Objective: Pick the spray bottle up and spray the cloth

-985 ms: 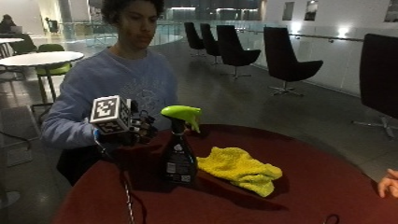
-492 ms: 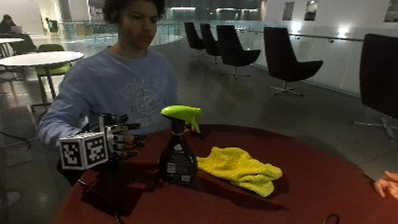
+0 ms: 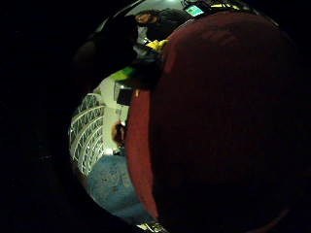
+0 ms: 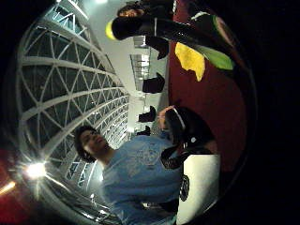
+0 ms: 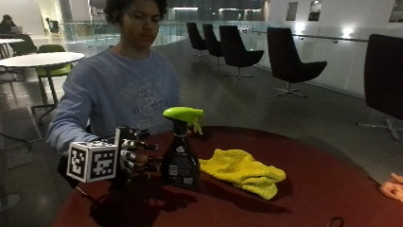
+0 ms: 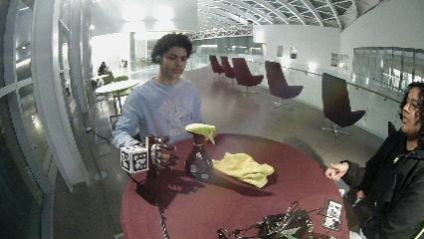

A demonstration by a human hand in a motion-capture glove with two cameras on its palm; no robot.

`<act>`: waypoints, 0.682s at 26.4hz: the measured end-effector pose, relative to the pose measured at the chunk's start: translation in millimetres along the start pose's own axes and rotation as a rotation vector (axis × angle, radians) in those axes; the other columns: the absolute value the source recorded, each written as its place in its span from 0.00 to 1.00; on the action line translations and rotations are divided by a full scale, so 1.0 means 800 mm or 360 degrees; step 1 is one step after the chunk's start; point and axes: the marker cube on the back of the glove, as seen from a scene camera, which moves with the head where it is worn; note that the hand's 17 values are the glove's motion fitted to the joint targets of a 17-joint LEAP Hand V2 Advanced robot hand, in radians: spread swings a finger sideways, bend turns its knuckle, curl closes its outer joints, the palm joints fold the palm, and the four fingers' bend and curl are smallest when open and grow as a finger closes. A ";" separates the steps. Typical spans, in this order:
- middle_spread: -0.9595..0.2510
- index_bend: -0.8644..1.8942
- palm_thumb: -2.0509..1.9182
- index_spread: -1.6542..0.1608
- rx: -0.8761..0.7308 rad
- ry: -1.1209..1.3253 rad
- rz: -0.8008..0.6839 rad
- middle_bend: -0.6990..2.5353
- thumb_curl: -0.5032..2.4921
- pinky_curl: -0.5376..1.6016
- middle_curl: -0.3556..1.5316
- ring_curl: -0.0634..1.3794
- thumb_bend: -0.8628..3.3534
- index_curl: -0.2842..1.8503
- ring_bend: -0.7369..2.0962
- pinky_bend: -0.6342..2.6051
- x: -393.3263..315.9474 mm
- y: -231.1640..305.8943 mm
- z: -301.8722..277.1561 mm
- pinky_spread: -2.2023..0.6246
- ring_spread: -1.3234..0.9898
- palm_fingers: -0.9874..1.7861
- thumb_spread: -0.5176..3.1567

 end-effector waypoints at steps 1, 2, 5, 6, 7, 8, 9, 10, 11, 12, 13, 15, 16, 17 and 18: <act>0.76 0.36 0.70 0.72 0.0007 0.0013 0.0006 0.31 0.28 0.39 0.38 0.28 0.23 0.27 0.38 0.27 0.001 -0.011 0.003 0.86 0.58 0.57 0.44; 0.76 0.36 0.70 0.71 0.0013 0.0021 0.0010 0.30 0.28 0.39 0.38 0.28 0.23 0.27 0.38 0.27 0.002 -0.022 0.006 0.86 0.58 0.57 0.44; 0.76 0.35 0.71 0.71 0.0037 0.0032 0.0013 0.30 0.28 0.39 0.38 0.27 0.22 0.27 0.38 0.27 0.002 -0.057 0.015 0.86 0.58 0.56 0.44; 0.76 0.35 0.71 0.71 0.0045 0.0028 0.0012 0.30 0.28 0.39 0.38 0.27 0.22 0.26 0.38 0.28 0.002 -0.068 0.018 0.86 0.58 0.56 0.44; 0.76 0.35 0.71 0.71 0.0052 0.0021 0.0012 0.30 0.28 0.39 0.38 0.27 0.22 0.26 0.38 0.28 0.002 -0.077 0.021 0.86 0.58 0.56 0.44; 0.76 0.35 0.71 0.71 0.0055 0.0014 0.0011 0.30 0.28 0.40 0.39 0.27 0.22 0.26 0.38 0.28 0.002 -0.086 0.024 0.86 0.58 0.56 0.44; 0.76 0.35 0.71 0.71 0.0056 0.0009 0.0010 0.30 0.28 0.40 0.39 0.27 0.22 0.26 0.38 0.28 0.001 -0.094 0.028 0.87 0.58 0.56 0.43; 0.76 0.35 0.70 0.71 0.0054 0.0006 0.0009 0.30 0.28 0.40 0.39 0.27 0.21 0.26 0.38 0.28 0.001 -0.101 0.031 0.87 0.58 0.56 0.43; 0.76 0.35 0.70 0.71 0.0050 0.0004 0.0008 0.30 0.28 0.40 0.39 0.27 0.21 0.26 0.37 0.28 0.000 -0.106 0.035 0.87 0.58 0.56 0.43; 0.76 0.35 0.70 0.71 0.0045 0.0001 0.0007 0.30 0.28 0.40 0.39 0.27 0.20 0.26 0.37 0.28 -0.002 -0.111 0.038 0.87 0.58 0.56 0.42; 0.76 0.35 0.70 0.70 0.0040 -0.0004 0.0005 0.31 0.28 0.40 0.39 0.27 0.20 0.26 0.37 0.28 -0.003 -0.116 0.041 0.87 0.58 0.56 0.42; 0.76 0.35 0.70 0.70 0.0032 -0.0016 0.0001 0.31 0.28 0.40 0.39 0.27 0.20 0.25 0.37 0.29 -0.006 -0.123 0.045 0.87 0.58 0.57 0.42; 0.76 0.35 0.70 0.70 0.0029 -0.0019 0.0000 0.31 0.28 0.40 0.39 0.27 0.20 0.25 0.37 0.28 -0.007 -0.127 0.047 0.88 0.59 0.57 0.42; 0.76 0.35 0.70 0.70 0.0024 -0.0018 0.0000 0.31 0.28 0.40 0.39 0.27 0.20 0.25 0.38 0.29 -0.008 -0.129 0.049 0.88 0.59 0.58 0.42; 0.75 0.35 0.70 0.70 0.0019 -0.0014 0.0002 0.31 0.28 0.40 0.40 0.27 0.20 0.25 0.38 0.28 -0.008 -0.131 0.050 0.88 0.59 0.58 0.41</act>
